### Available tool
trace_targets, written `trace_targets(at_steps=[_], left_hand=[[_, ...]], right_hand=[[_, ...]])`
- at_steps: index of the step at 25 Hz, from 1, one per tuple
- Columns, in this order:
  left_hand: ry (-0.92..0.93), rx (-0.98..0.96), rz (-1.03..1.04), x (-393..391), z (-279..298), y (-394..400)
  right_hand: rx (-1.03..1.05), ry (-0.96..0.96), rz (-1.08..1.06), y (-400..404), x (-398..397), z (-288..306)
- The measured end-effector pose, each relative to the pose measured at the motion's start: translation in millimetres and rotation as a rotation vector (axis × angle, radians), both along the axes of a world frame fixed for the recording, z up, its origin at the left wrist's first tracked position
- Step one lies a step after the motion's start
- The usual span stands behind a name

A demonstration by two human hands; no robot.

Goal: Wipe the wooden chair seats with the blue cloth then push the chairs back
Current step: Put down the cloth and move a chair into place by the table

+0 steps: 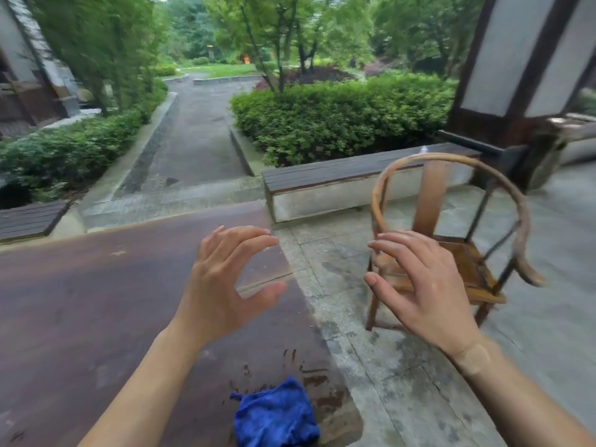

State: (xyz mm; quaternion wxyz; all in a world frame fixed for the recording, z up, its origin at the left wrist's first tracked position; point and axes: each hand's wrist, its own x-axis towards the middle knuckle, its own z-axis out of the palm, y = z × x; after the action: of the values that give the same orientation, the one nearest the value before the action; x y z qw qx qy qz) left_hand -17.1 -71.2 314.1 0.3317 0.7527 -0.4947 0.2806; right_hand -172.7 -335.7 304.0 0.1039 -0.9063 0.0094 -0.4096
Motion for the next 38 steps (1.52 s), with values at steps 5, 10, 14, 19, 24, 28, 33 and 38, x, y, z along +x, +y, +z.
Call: trace_targets(at_steps=[5,10,14,19,24,28,33,38], left_hand=[[0.013,0.022,-0.306,-8.9,-11.9,-119.4],[-0.042,0.059,-0.505,-50.1,-27.1,-238.9],[-0.036,0.056,-0.606,-85.0,-31.5,-305.5],[-0.025,0.123,-0.627,-119.4,-36.3,-370.7],[-0.029,0.102,-0.657,-168.0,-39.5,-440.5],[-0.036,0.131,-0.672,-192.1,-50.2,-492.1],[-0.030,0.124,-0.701,-203.3,-54.4,-571.1],[-0.036,0.109,-0.718,-196.5,-71.7,-676.0]], right_hand=[[-0.010,0.058,-0.380,-49.7,-86.0,-4.0],[-0.105,0.137,-0.822,-96.0,-189.1,-14.4],[-0.090,0.119,-0.974,-129.5,-240.5,-18.3],[-0.057,0.110,-1.019,-175.5,-283.5,-23.7],[-0.018,0.117,-1.062,-232.8,-328.2,-31.9],[-0.007,0.118,-1.071,-279.1,-349.2,-41.1],[0.009,0.106,-1.078,-350.2,-359.1,-51.9],[0.020,0.126,-1.085,-449.3,-355.2,-60.3]])
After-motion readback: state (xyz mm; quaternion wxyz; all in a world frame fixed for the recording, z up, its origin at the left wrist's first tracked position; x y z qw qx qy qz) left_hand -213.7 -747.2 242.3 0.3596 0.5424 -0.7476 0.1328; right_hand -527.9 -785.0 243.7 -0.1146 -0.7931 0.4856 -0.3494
